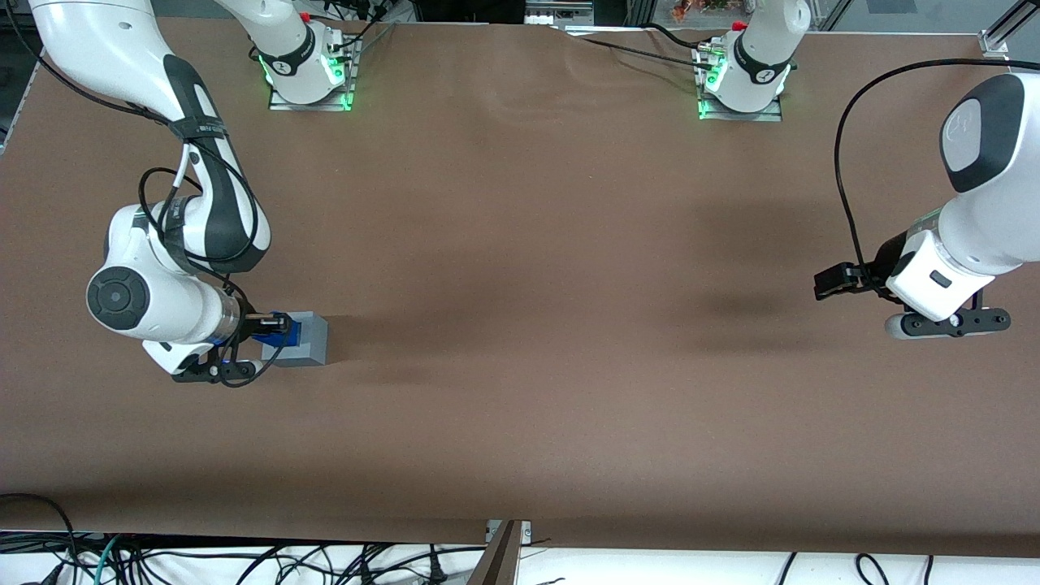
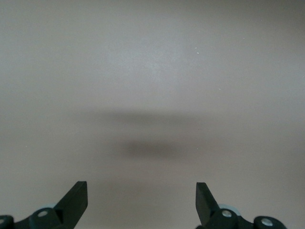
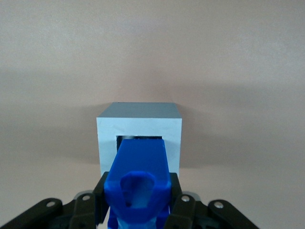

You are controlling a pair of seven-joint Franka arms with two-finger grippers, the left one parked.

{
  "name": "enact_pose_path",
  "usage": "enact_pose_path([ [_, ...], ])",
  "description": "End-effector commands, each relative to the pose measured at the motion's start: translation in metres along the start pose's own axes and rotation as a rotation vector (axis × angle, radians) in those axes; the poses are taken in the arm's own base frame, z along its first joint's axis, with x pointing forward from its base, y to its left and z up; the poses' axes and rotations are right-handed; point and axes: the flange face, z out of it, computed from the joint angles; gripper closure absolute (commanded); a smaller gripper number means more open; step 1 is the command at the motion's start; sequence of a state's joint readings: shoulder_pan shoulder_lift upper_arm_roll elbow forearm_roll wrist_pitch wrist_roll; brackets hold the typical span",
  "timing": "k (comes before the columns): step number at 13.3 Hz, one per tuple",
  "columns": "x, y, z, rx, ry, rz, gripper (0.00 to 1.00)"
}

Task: Insert blue part into gray base with right arm
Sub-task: 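Lower the blue block into the gray base opening and press down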

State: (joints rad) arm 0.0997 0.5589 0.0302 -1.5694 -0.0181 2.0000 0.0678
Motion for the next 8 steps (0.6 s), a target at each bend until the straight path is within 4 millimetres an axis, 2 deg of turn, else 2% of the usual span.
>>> enact_pose_path([
  [1, 0.0069, -0.0051, -0.0032, 0.000, 0.015, 0.007, 0.89],
  [8, 0.0073, -0.0092, -0.0003, 0.000, 0.013, 0.001, 0.89],
])
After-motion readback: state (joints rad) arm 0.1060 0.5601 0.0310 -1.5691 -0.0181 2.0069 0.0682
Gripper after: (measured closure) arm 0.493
